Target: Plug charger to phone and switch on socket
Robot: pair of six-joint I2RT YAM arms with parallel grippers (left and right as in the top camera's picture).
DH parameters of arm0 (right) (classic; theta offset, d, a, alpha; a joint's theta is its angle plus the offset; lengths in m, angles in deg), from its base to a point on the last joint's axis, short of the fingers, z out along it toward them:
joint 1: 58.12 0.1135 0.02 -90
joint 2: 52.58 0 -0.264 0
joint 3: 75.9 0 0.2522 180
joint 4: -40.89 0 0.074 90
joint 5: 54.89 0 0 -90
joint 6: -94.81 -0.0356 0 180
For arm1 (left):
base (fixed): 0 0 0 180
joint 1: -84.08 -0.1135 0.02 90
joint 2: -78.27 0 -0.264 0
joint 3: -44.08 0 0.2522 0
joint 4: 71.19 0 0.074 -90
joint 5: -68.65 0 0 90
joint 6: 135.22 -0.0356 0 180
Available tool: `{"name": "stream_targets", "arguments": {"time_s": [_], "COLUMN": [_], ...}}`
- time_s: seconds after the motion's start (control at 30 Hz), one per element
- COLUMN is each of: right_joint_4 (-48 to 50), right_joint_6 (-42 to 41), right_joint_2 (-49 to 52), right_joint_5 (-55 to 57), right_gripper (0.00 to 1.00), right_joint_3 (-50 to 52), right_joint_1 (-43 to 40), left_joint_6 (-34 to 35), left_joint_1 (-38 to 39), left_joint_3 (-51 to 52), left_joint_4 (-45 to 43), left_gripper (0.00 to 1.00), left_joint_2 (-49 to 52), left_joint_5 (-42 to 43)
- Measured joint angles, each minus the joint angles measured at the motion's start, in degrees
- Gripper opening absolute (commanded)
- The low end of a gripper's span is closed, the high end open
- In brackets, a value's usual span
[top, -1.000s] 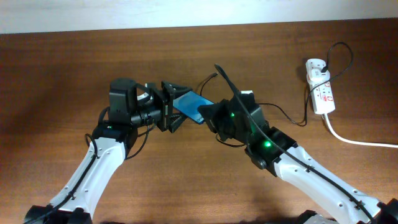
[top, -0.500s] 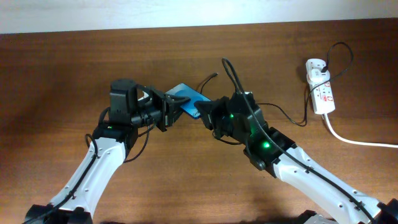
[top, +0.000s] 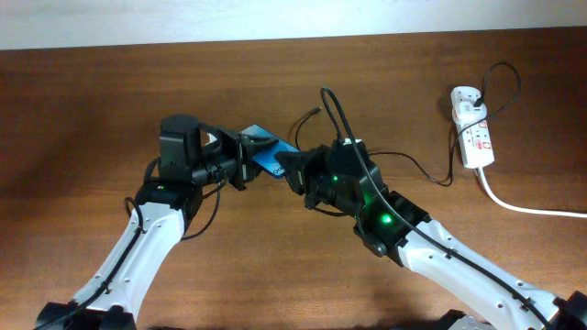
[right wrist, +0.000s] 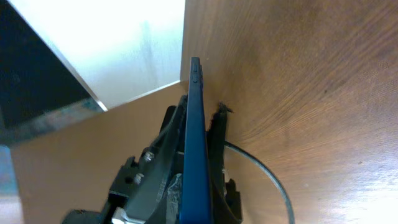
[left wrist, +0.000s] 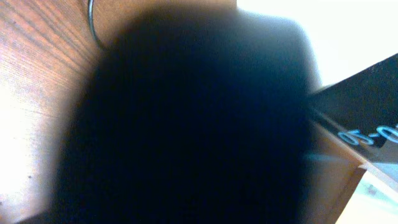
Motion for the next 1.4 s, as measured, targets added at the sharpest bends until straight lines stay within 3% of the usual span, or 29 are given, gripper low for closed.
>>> {"name": "stream_targets", "arguments": {"time_s": [0.13,0.4,0.57,0.6,0.67,0.8,0.9,1.13,1.27,1.4], "right_joint_4": [-0.02,0.52,-2.69,-3.48,-4.72,-11.32,-16.85,-25.46,-24.68,-24.28], "right_joint_6": [-2.69,3.28,6.14,8.94,18.27,40.37,46.69,49.29,49.46,49.62], "right_joint_2": [0.00,0.00,-0.02,-0.02,-0.02,-0.02,0.00,0.00,0.00,0.00], "right_joint_5": [0.39,-0.74,-1.38,-1.31,0.92,13.16,23.02,32.68,32.92,24.70], "right_gripper": [0.05,0.43,0.56,0.56,0.71,0.99,0.99,0.99,0.97,0.95], "right_joint_3": [-0.02,-0.04,-0.07,-0.04,-0.07,-0.15,-0.15,-0.20,-0.17,-0.20], "right_joint_1": [0.04,1.49,1.66,1.66,1.66,1.77,1.77,1.77,1.31,-4.04], "left_joint_6": [-1.25,0.72,-2.60,-5.16,-11.56,-25.46,-31.93,-41.51,-42.71,-43.17], "left_joint_1": [0.07,0.39,0.37,0.35,-0.79,-6.05,-7.56,-7.56,-7.56,-7.56], "left_joint_3": [-0.07,0.00,0.00,0.00,0.00,-0.04,0.00,0.00,0.00,0.00], "left_joint_4": [-0.22,1.31,1.31,1.40,3.26,19.43,24.94,24.94,24.92,24.90], "left_gripper": [0.00,0.00,0.00,0.00,0.00,0.00,0.00,0.00,0.00,0.00], "left_joint_2": [0.00,0.13,0.13,0.17,0.17,0.26,0.33,0.33,0.33,0.33], "left_joint_5": [-0.24,-1.09,-4.13,-4.98,-6.27,-7.91,-7.26,-0.83,-0.55,-1.81]}}
